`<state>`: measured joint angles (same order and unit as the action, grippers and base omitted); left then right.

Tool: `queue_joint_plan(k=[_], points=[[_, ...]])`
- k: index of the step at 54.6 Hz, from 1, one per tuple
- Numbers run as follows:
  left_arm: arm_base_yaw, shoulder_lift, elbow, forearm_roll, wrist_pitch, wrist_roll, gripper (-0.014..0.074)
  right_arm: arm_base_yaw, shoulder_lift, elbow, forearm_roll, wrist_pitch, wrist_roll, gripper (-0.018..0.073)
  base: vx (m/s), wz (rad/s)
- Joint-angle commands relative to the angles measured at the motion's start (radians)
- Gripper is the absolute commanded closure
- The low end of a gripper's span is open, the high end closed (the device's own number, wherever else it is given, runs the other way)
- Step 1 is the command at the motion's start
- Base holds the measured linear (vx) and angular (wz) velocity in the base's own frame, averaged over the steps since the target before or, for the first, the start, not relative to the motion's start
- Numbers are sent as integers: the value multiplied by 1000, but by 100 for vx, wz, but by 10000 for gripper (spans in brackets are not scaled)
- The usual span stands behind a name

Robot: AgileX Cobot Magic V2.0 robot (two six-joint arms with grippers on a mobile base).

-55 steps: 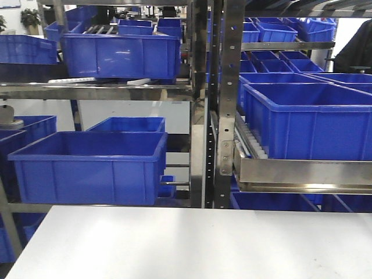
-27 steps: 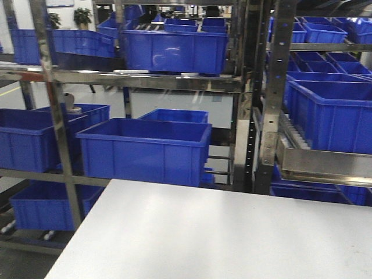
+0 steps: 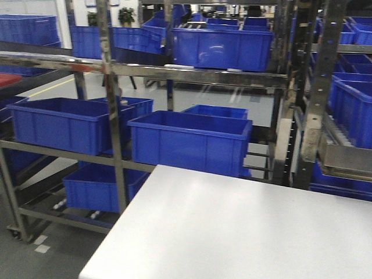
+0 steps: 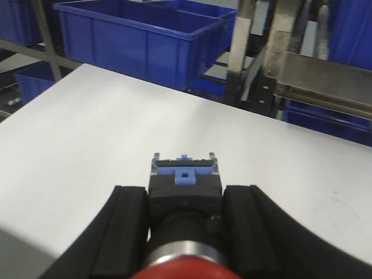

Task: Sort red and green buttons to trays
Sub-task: 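Drive the base away from the table holding both buttons, then drive the base across the floor toward the green and red trays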

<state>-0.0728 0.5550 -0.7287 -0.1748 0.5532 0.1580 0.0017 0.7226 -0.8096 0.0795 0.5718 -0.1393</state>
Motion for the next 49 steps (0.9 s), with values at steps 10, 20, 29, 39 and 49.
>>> queue_joint_plan(k=[10, 20, 29, 39, 49], points=[[-1, -2, -25, -16, -87, -3, 599, -3, -2, -29, -5, -84, 1, 568, -10, 36], [-1, -2, -25, -16, -87, -3, 599, -3, -2, -29, -5, -84, 1, 568, -8, 41], [-1, -2, -25, -16, -87, -3, 599, -3, -2, -29, -5, -84, 1, 568, -6, 48], [-1, -2, -25, -16, -87, -3, 599, -3, -2, -29, -5, -84, 1, 568, -3, 55], [-1, -2, -25, -16, -87, -3, 599, -3, -2, -29, -5, -84, 1, 568, 2, 59]])
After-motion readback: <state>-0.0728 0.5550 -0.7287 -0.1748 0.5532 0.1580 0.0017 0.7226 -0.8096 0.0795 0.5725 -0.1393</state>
